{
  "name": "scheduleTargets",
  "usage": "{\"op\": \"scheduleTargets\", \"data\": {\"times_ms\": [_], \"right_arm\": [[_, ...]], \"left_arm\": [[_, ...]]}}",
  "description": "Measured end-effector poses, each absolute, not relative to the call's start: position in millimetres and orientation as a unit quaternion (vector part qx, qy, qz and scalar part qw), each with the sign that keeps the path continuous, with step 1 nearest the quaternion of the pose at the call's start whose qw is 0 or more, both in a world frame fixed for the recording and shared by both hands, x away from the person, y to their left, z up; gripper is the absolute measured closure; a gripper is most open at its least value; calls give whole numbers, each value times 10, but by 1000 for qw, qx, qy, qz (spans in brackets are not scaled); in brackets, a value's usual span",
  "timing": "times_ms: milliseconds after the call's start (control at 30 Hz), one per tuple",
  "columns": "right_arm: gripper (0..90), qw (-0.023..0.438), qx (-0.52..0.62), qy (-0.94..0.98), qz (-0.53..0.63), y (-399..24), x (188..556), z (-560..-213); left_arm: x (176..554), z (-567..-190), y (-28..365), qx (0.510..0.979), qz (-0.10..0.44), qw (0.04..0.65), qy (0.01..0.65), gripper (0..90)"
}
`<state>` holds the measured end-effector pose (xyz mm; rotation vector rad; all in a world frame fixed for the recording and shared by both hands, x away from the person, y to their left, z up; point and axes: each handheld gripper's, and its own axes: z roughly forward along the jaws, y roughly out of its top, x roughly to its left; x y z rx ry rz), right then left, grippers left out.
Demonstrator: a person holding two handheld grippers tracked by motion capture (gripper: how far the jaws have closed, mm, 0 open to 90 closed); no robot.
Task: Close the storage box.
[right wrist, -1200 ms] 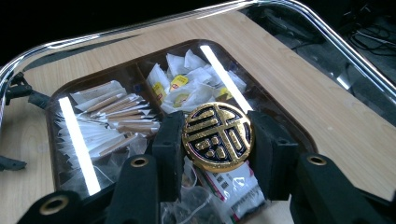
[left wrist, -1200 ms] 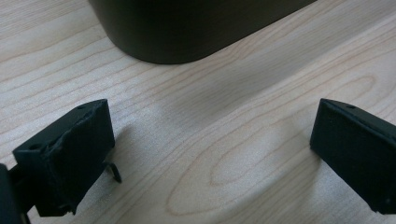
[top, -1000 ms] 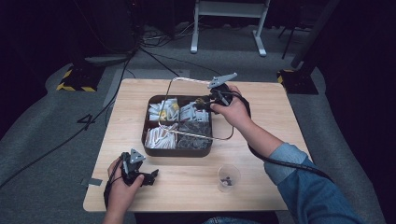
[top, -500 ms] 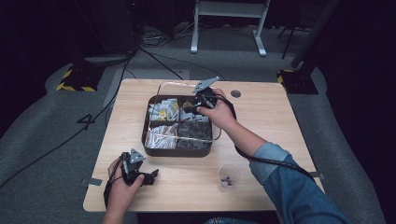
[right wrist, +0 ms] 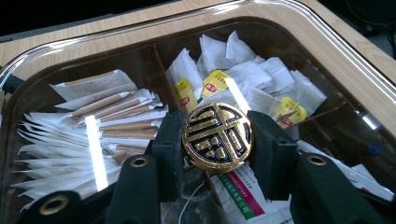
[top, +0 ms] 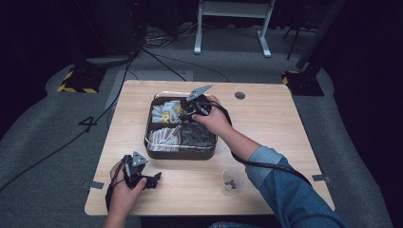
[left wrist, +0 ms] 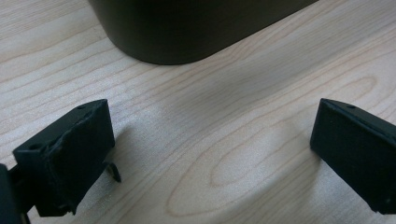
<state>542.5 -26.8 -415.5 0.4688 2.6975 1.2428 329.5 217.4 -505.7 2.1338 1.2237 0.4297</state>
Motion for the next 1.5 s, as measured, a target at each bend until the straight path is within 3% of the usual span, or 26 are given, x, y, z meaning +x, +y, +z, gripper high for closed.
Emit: {"op": "scheduleTargets", "data": {"times_ms": [1500], "right_arm": [[586, 55, 137, 903, 404, -195, 5423, -4377]], "left_arm": [[3295, -5058, 2174, 810, 164, 317, 465, 1]]}}
